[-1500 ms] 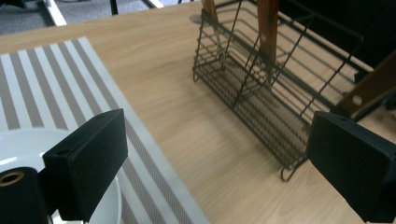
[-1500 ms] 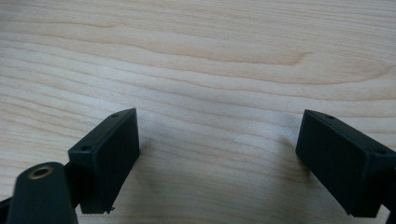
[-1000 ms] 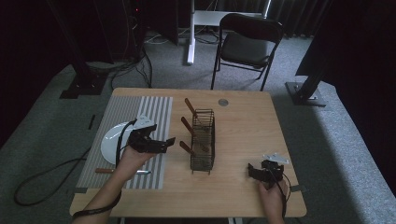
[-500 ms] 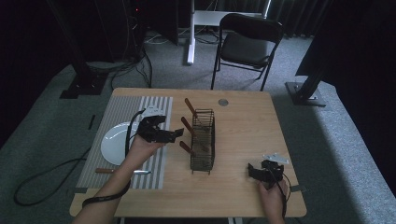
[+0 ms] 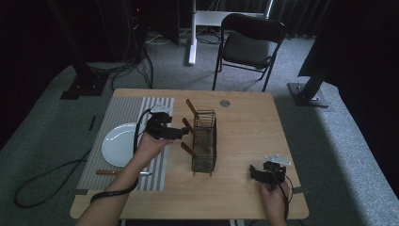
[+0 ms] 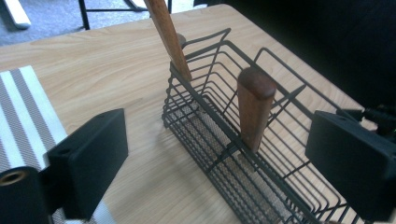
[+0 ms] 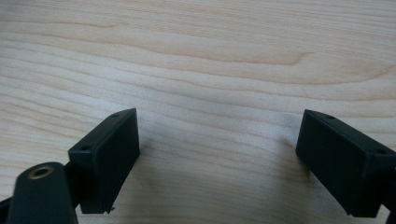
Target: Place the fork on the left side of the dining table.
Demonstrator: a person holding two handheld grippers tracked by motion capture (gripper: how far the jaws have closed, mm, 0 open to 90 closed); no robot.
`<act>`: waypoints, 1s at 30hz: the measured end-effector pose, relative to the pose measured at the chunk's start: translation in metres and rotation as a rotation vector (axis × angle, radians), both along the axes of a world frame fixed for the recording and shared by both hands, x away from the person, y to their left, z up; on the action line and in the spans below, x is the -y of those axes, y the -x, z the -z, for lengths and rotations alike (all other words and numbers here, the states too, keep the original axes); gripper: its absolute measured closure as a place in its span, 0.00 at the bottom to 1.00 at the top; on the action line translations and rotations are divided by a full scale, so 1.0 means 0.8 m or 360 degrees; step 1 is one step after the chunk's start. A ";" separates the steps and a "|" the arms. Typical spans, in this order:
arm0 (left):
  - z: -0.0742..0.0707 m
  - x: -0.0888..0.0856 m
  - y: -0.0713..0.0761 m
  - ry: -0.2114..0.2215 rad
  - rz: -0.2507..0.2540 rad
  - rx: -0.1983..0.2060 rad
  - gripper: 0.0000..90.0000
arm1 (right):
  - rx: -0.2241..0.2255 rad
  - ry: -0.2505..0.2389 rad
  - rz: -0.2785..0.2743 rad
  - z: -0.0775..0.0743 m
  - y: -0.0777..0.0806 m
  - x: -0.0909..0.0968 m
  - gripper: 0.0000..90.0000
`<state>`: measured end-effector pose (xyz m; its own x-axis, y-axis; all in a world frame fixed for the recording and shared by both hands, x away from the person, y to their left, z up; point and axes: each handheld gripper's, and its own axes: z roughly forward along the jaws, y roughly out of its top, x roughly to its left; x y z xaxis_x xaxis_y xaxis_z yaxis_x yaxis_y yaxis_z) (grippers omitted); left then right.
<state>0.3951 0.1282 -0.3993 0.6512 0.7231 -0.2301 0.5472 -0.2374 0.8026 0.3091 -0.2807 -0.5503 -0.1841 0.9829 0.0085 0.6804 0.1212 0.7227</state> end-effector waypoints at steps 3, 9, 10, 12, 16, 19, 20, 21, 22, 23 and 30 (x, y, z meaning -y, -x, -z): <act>0.002 0.000 -0.005 0.0069 0.0033 -0.0029 0.19 | 0.0000 0.0000 0.0001 0.000 0.000 0.000 0.14; 0.003 0.002 -0.009 0.0139 0.0085 -0.0075 0.39 | 0.0000 0.0000 0.0001 0.000 0.000 0.000 0.15; 0.003 0.002 -0.009 0.0146 0.0081 -0.0077 0.43 | 0.0000 0.0000 0.0001 0.000 0.000 0.000 0.14; 0.004 0.002 -0.009 0.0150 0.0072 -0.0083 0.44 | 0.0000 0.0000 0.0001 0.000 0.000 0.000 0.14; 0.011 0.002 -0.012 0.0196 0.0082 -0.0118 0.52 | 0.0000 -0.0001 0.0001 0.000 0.000 0.000 0.14; 0.012 0.004 -0.012 0.0219 0.0095 -0.0118 0.59 | 0.0000 0.0000 0.0000 0.000 0.000 0.000 0.15; 0.012 0.004 -0.012 0.0219 0.0095 -0.0118 0.60 | 0.0000 0.0000 0.0000 0.000 0.000 0.000 0.14; 0.013 0.006 -0.012 0.0240 0.0093 -0.0137 0.61 | 0.0000 0.0000 0.0001 0.000 0.000 0.000 0.14; 0.013 0.006 -0.012 0.0240 0.0093 -0.0137 0.62 | 0.0000 0.0000 0.0001 0.000 0.000 0.000 0.14; 0.015 0.008 -0.011 0.0251 0.0088 -0.0137 0.63 | 0.0000 0.0000 0.0001 0.000 0.000 0.000 0.14; 0.019 0.006 -0.007 0.0325 0.0095 -0.0151 0.82 | 0.0000 0.0000 0.0001 0.000 0.000 0.000 0.14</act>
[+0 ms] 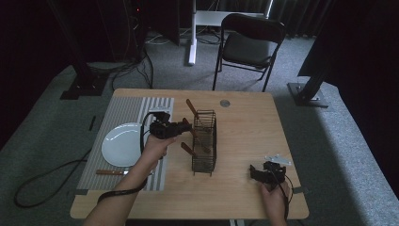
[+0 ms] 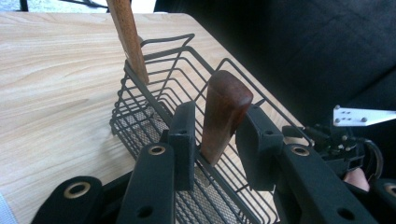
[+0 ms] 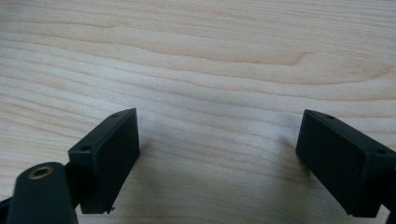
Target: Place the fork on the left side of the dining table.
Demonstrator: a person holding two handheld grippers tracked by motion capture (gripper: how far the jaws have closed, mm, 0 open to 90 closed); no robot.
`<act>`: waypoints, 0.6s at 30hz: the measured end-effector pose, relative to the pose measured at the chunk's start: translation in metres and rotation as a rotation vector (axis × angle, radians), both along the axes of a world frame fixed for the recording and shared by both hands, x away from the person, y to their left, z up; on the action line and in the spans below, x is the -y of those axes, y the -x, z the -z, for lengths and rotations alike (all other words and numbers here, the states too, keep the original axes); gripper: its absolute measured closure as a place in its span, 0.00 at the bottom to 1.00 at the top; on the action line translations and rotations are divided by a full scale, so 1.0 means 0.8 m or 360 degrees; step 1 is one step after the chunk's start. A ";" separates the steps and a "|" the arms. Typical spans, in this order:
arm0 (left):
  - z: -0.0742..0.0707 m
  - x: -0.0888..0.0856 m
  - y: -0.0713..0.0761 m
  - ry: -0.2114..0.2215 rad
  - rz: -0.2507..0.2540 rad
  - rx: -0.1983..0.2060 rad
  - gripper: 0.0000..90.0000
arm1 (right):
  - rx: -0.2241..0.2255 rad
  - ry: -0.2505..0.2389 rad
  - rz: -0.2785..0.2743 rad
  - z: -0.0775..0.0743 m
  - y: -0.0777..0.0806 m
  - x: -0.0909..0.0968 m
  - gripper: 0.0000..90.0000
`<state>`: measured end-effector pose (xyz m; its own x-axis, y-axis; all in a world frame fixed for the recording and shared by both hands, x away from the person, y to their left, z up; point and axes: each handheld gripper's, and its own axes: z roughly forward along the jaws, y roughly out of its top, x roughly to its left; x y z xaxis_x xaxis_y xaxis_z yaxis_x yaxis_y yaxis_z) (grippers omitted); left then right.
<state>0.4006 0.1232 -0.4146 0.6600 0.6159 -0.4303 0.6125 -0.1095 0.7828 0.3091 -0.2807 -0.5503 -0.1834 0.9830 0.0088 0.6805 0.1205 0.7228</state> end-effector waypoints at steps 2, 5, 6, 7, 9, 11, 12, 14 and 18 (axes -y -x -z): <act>0.000 -0.001 0.001 -0.0001 0.0004 -0.0001 0.82 | 0.0000 0.0000 0.0000 0.000 0.000 0.000 0.14; -0.001 -0.002 0.004 0.0002 0.0014 0.0009 0.89 | 0.0000 0.0000 -0.0001 0.000 0.000 0.000 0.14; -0.001 -0.002 0.004 0.0002 0.0014 0.0009 0.89 | 0.0000 0.0000 -0.0001 0.000 0.000 0.000 0.14; -0.001 -0.002 0.006 0.0011 0.0008 0.0022 0.89 | 0.0000 0.0000 -0.0001 0.000 0.000 0.000 0.14; -0.002 -0.002 0.007 -0.0001 0.0019 0.0035 0.89 | 0.0000 0.0000 0.0000 0.000 0.000 0.000 0.14; -0.003 -0.002 0.008 -0.0009 0.0021 0.0046 0.89 | 0.0000 0.0001 0.0000 0.000 0.000 0.000 0.14; -0.003 -0.002 0.008 -0.0009 0.0021 0.0046 0.89 | 0.0000 0.0001 0.0000 0.000 0.000 0.000 0.14; -0.006 -0.004 0.011 -0.0004 -0.0004 0.0073 0.89 | 0.0000 0.0000 0.0000 0.000 0.000 0.000 0.14; -0.013 -0.008 0.014 0.0029 -0.0019 0.0082 0.89 | 0.0001 0.0000 0.0001 0.000 0.000 0.000 0.15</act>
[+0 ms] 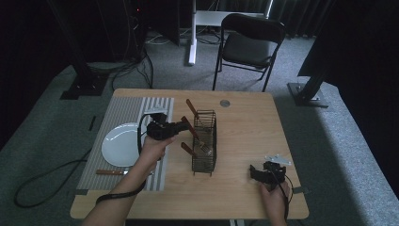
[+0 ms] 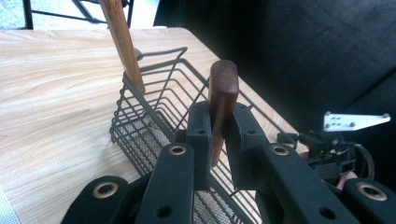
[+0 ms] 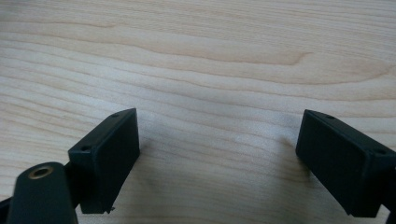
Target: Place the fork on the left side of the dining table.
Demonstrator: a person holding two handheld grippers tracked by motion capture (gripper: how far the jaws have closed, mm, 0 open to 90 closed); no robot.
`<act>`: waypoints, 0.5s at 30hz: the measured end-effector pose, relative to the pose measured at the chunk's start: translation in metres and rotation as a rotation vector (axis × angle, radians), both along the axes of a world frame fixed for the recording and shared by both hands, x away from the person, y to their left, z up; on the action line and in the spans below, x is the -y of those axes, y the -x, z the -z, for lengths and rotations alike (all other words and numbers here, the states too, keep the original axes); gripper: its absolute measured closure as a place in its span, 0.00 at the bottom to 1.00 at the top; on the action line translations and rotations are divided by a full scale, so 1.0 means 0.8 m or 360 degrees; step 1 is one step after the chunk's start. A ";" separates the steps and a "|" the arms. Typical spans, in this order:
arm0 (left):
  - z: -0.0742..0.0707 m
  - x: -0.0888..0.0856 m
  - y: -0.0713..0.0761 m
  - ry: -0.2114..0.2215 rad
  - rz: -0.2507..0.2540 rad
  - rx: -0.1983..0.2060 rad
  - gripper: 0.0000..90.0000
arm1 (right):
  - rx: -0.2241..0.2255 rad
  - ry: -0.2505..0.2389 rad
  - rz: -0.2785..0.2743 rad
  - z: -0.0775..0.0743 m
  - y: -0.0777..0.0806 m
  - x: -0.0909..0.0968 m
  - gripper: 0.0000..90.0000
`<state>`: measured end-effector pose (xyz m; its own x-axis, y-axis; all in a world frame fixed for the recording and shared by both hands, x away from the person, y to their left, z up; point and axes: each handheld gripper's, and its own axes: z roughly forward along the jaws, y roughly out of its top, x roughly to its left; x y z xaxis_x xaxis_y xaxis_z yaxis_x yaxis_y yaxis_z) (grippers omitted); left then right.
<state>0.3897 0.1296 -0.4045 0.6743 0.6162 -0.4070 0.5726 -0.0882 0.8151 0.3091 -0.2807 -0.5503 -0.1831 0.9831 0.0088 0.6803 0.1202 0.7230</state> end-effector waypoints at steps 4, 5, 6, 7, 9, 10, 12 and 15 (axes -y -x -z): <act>-0.008 0.001 0.005 -0.0002 0.0019 0.0008 0.89 | 0.0000 0.0000 0.0000 0.000 0.000 0.000 0.14; -0.011 0.001 0.007 -0.0003 0.0019 0.0018 0.89 | 0.0001 0.0000 0.0000 0.000 0.000 0.000 0.14; -0.014 0.002 0.008 -0.0003 0.0027 0.0022 0.89 | 0.0003 0.0003 -0.0002 0.000 0.000 0.000 0.14; -0.016 0.002 0.010 0.0001 0.0033 0.0029 0.89 | 0.0002 0.0002 0.0000 0.000 0.000 0.000 0.14; -0.022 0.001 0.013 0.0011 0.0031 0.0040 0.89 | 0.0001 0.0001 -0.0001 0.000 0.000 0.000 0.14; -0.025 0.001 0.014 0.0017 0.0035 0.0046 0.89 | 0.0002 0.0001 -0.0001 0.000 0.000 0.000 0.14; -0.028 0.000 0.015 0.0032 0.0035 0.0047 0.89 | 0.0001 0.0000 0.0000 0.000 0.000 0.000 0.14; -0.040 -0.004 0.019 0.0050 0.0024 0.0072 0.89 | 0.0001 0.0000 0.0000 0.000 0.000 0.000 0.14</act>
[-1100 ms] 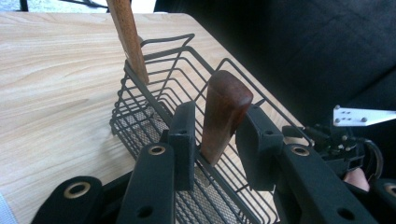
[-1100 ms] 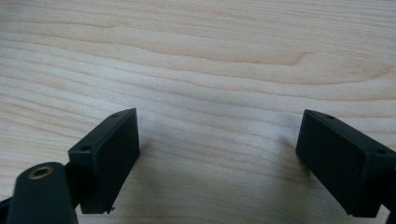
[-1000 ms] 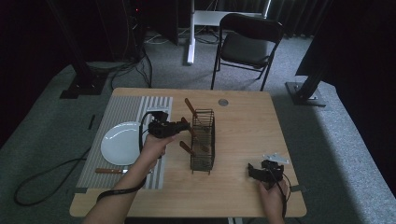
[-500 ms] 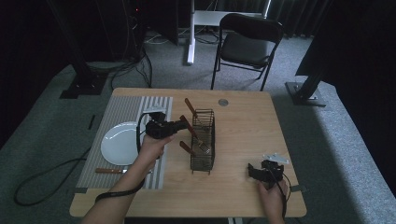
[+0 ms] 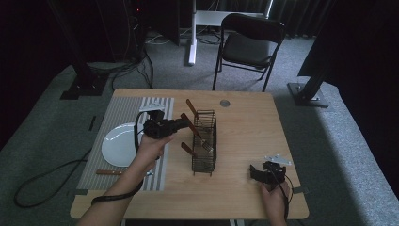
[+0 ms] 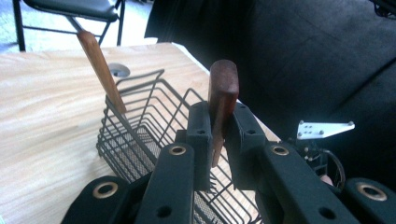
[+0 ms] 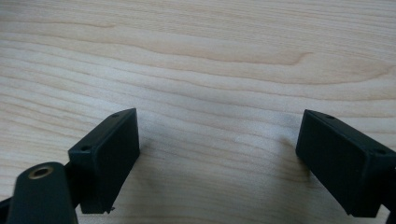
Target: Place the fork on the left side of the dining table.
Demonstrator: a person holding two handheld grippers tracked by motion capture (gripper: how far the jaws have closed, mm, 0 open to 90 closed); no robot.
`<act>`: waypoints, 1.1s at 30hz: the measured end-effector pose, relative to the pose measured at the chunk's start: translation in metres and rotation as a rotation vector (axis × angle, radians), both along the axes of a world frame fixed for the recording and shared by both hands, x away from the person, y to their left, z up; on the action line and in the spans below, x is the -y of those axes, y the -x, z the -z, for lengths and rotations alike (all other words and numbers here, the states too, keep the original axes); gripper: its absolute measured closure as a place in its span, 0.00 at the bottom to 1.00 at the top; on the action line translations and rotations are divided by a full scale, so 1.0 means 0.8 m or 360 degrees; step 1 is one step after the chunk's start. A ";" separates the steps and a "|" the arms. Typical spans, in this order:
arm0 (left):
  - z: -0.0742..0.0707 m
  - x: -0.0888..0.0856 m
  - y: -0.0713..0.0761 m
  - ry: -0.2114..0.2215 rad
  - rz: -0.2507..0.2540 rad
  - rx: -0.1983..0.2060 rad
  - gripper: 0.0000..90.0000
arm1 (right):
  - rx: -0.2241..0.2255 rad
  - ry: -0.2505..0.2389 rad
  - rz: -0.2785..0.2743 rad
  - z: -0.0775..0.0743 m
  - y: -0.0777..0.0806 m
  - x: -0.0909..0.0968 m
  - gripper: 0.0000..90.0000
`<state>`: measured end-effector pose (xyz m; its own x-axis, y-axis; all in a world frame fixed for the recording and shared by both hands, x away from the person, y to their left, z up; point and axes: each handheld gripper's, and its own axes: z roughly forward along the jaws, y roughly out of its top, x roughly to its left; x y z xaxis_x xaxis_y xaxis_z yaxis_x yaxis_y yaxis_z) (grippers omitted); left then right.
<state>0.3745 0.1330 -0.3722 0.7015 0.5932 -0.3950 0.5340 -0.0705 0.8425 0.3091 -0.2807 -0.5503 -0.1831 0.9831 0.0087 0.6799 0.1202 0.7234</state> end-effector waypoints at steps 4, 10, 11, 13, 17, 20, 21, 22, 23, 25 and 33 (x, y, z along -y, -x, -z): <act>-0.012 -0.004 0.004 0.0019 0.0000 0.0023 0.89 | 0.0000 0.0000 0.0000 0.000 0.000 0.000 0.14; -0.027 -0.012 0.010 0.0045 -0.0018 0.0061 0.89 | 0.0000 0.0000 0.0000 0.000 0.000 0.000 0.14; -0.030 -0.013 0.011 0.0038 -0.0013 0.0071 0.89 | 0.0000 0.0000 0.0000 0.000 0.000 0.000 0.15; -0.035 -0.015 0.015 0.0026 -0.0023 0.0097 0.89 | -0.0001 0.0001 -0.0001 0.000 0.000 0.000 0.14; -0.044 -0.023 0.019 0.0060 -0.0023 0.0124 0.89 | -0.0001 0.0002 -0.0001 0.000 0.000 0.000 0.14; -0.047 -0.028 0.020 0.0071 -0.0036 0.0130 0.89 | -0.0001 0.0001 -0.0001 0.000 0.000 0.000 0.14; -0.051 -0.032 0.020 0.0064 -0.0055 0.0140 0.89 | -0.0001 0.0001 -0.0001 0.000 0.000 0.000 0.14; -0.052 -0.035 0.020 0.0068 -0.0059 0.0144 0.89 | -0.0001 0.0002 -0.0001 0.000 0.000 0.000 0.14; -0.052 -0.035 0.020 0.0068 -0.0059 0.0144 0.89 | -0.0001 0.0001 0.0000 0.000 0.000 0.000 0.15; -0.056 -0.042 0.020 0.0080 -0.0092 0.0155 0.89 | -0.0001 0.0001 -0.0001 0.000 0.000 0.000 0.14; -0.065 -0.077 0.020 0.0091 -0.0241 0.0171 0.89 | -0.0001 0.0001 0.0000 0.000 0.000 0.000 0.14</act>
<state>0.3584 0.1948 -0.3205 0.6460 0.6738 -0.3587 0.4418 0.0532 0.8955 0.3091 -0.2807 -0.5502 -0.1831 0.9831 0.0082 0.6805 0.1207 0.7227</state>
